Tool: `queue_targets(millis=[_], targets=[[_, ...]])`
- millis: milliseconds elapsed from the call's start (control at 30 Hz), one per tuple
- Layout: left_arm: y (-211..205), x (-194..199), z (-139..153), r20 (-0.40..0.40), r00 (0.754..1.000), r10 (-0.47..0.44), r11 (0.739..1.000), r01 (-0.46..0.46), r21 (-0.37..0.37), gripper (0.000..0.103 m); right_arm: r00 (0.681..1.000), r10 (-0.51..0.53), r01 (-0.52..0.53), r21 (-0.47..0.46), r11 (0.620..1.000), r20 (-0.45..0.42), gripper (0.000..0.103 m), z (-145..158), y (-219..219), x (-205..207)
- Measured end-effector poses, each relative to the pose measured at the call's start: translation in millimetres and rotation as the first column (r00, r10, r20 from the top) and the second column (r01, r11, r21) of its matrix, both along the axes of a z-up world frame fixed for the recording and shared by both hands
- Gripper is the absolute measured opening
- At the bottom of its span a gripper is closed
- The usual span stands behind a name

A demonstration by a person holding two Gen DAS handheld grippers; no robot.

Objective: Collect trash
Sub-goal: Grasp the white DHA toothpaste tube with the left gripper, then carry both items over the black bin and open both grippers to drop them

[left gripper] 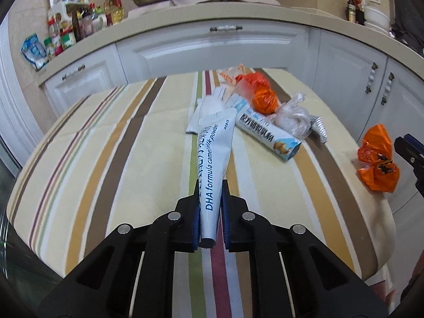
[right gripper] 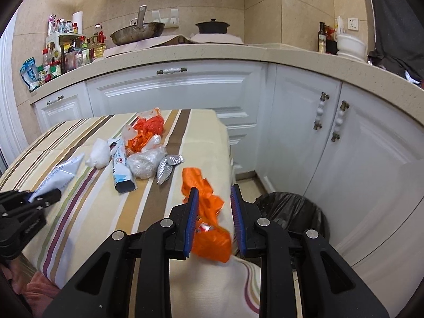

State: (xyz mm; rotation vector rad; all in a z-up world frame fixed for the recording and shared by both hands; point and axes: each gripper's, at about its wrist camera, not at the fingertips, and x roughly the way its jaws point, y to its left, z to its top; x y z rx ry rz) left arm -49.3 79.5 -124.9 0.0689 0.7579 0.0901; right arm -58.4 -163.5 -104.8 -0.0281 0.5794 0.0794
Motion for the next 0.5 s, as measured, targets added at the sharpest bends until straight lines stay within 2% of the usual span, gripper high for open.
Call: queue_targets(millis=[133,267,333,367,400,500], targets=[[-13,-4,13,0.049,0.998,-0.046,0.999,0.045,0.028,0.012,1.0,-0.018,0.018,0.007,1.0,0.009,0.026,3,-9,1],[-18,0,11,0.034,0.998,-0.059,0.998,0.058,0.015,0.012,0.999,0.02,-0.018,0.068,0.998,-0.04,0.026,-5,-13,7],[-17,1,8,0.024,0.998,-0.056,0.998,0.056,0.012,0.012,0.999,0.022,-0.017,0.1,0.995,-0.049,0.037,-8,-14,7],[-17,1,7,0.021,0.998,-0.055,0.998,0.055,0.01,0.012,0.998,0.022,-0.017,0.106,0.994,-0.053,0.049,-10,-13,7],[-16,1,7,0.021,0.998,-0.054,0.999,0.053,0.011,0.012,0.998,0.02,-0.014,0.111,0.994,-0.054,0.056,-11,-12,7],[-15,0,6,0.024,0.999,-0.048,0.999,0.048,0.011,0.012,0.998,0.029,-0.022,0.125,0.992,-0.052,0.059,-12,-9,7]])
